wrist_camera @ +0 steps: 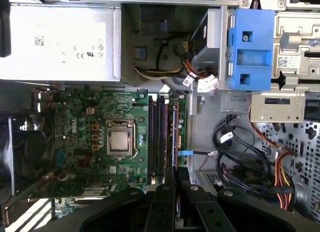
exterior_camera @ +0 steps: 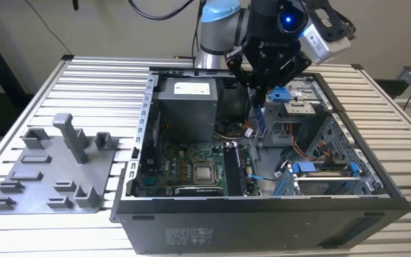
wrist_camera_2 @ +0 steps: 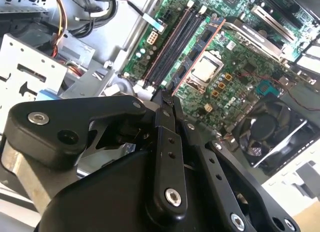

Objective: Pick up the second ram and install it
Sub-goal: 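Insert the second ram into the second slot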

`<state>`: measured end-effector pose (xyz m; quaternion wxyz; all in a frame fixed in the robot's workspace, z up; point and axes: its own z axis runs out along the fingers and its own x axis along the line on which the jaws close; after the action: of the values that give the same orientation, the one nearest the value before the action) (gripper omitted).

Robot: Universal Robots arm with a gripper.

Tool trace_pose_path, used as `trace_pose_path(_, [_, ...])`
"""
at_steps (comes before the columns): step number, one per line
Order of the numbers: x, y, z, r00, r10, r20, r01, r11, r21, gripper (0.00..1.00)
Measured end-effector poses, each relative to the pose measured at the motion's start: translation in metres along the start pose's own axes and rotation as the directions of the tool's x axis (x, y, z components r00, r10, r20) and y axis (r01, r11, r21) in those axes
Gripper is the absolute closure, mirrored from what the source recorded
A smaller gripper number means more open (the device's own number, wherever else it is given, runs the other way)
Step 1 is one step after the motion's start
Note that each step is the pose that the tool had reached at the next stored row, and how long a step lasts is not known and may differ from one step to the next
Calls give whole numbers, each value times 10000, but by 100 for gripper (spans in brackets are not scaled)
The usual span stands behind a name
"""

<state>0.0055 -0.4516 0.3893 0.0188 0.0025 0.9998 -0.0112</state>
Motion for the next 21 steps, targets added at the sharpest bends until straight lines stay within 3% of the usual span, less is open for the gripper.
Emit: trace_pose_path(21, [17,2,105,10000,-1,0,1,10000,22,86])
